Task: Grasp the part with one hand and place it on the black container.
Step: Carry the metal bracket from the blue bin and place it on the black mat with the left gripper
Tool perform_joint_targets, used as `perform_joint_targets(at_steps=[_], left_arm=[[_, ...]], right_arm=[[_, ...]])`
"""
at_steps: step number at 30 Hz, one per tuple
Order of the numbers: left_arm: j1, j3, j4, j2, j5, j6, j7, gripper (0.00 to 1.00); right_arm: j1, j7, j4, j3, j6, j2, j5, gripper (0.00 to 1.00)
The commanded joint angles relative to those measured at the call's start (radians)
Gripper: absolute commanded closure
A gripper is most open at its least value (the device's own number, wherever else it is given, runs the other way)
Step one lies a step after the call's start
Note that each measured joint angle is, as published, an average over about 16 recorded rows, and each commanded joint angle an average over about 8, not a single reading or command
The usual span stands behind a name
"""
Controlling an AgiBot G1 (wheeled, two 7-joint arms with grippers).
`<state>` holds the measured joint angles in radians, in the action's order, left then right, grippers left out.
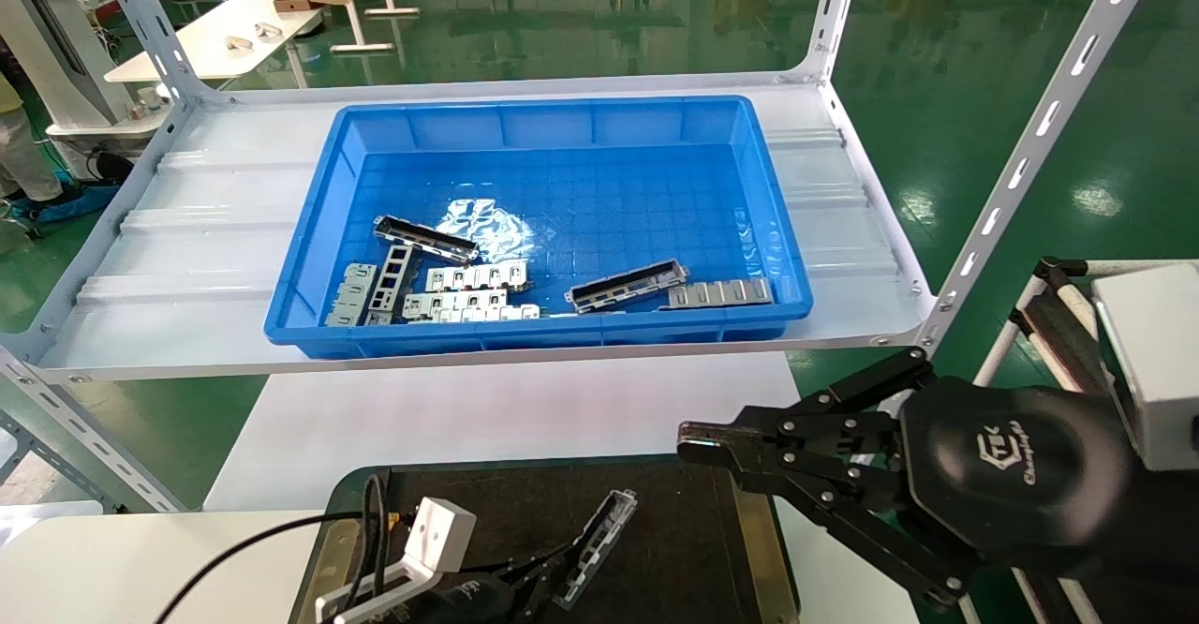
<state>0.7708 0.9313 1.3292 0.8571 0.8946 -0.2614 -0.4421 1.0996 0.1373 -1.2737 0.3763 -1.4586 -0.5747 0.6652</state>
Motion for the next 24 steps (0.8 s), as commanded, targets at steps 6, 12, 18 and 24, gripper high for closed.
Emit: perform_joint_targets(at_steps=[6, 12, 18, 24], left_arm=[[-0.007, 0.087, -0.029, 0.084, 0.006, 0.239, -0.081, 1.00], [0.012, 0.166, -0.061, 0.155, -0.041, 0.402, -0.093, 1.00], [0.050, 0.242, -0.094, 0.207, -0.137, 0.517, -0.080, 1.00], [0.089, 0.308, -0.116, 0.251, -0.234, 0.610, -0.042, 1.00]], right_arm=[[0.000, 0.000, 0.000, 0.000, 0.000, 0.000, 0.000, 1.00], [0.000, 0.000, 0.000, 0.000, 0.000, 0.000, 0.000, 1.00], [0.000, 0.000, 0.000, 0.000, 0.000, 0.000, 0.000, 1.00], [0.000, 0.000, 0.000, 0.000, 0.000, 0.000, 0.000, 1.00]])
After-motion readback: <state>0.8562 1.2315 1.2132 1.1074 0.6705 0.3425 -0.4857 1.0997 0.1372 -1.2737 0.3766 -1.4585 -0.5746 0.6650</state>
